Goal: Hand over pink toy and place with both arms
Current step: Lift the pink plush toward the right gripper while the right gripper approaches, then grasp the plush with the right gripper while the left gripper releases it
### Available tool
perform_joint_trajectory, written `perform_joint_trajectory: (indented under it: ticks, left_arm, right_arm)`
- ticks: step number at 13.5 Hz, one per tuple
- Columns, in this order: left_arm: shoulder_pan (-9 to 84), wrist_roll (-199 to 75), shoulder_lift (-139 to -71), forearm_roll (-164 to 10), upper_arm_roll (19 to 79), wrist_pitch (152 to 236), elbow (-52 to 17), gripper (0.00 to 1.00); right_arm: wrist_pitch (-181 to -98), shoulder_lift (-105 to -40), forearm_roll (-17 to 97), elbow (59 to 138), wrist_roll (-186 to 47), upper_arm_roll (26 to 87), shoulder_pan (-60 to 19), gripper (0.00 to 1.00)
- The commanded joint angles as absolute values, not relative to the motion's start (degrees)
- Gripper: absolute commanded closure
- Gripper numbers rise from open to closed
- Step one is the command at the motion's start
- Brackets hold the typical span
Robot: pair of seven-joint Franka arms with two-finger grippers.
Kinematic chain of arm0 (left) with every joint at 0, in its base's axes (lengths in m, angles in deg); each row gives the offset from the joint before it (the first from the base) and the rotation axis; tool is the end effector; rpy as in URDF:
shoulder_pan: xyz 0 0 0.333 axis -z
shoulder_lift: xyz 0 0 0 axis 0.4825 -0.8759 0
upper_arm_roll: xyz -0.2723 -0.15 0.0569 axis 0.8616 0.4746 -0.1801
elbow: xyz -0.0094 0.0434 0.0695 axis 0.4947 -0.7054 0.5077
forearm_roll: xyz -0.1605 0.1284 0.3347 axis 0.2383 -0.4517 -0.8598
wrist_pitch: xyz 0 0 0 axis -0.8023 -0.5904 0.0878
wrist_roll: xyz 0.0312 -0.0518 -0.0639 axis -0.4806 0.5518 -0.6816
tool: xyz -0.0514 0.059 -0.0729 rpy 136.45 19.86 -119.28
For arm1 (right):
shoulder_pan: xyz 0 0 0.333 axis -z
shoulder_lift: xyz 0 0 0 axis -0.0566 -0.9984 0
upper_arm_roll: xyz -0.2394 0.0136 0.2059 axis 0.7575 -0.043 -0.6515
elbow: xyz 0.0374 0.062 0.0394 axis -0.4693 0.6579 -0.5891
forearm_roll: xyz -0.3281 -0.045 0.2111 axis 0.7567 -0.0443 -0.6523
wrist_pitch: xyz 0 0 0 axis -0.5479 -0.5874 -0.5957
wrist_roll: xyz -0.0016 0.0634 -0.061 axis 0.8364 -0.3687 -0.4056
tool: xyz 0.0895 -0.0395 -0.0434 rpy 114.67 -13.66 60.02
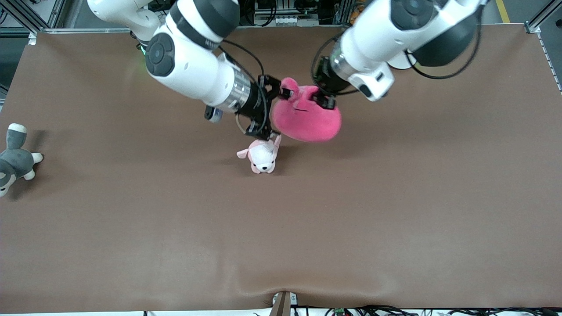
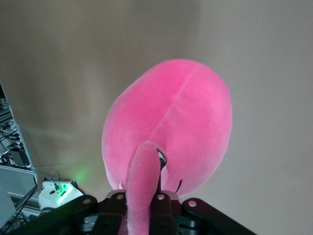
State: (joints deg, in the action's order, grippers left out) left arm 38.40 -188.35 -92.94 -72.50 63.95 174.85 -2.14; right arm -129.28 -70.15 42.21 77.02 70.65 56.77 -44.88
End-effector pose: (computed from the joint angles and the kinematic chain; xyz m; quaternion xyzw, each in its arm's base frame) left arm 0.4722 -0.4101 0.5766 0.6774 0.7125 -0.1803 0.0309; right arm 0.5201 0.4469 0.5468 -0.5780 0.7649 0.2715 0.0846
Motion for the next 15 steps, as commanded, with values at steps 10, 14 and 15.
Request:
perform_joint_trajectory:
  ticks: [10, 14, 15]
  left_arm:
    - [41.86, -197.89, -95.0, -71.74, 64.03, 182.09, -0.03, 1.0]
    - [41.68, -201.68, -96.06, -71.74, 63.77, 182.62, 0.05, 1.0]
    - [41.77, -202.3, -96.15, -71.82, 63.77, 183.15, 0.05, 1.0]
  right_arm:
    - [-110.19, -70.18, 41.96, 70.48, 70.96, 57.09, -42.53, 0.0]
    - [-107.92, -70.09, 40.82, 70.48, 70.96, 57.26, -42.36, 0.0]
    - [-107.03, -70.0, 40.81, 70.39, 71.22, 57.17, -42.53, 0.0]
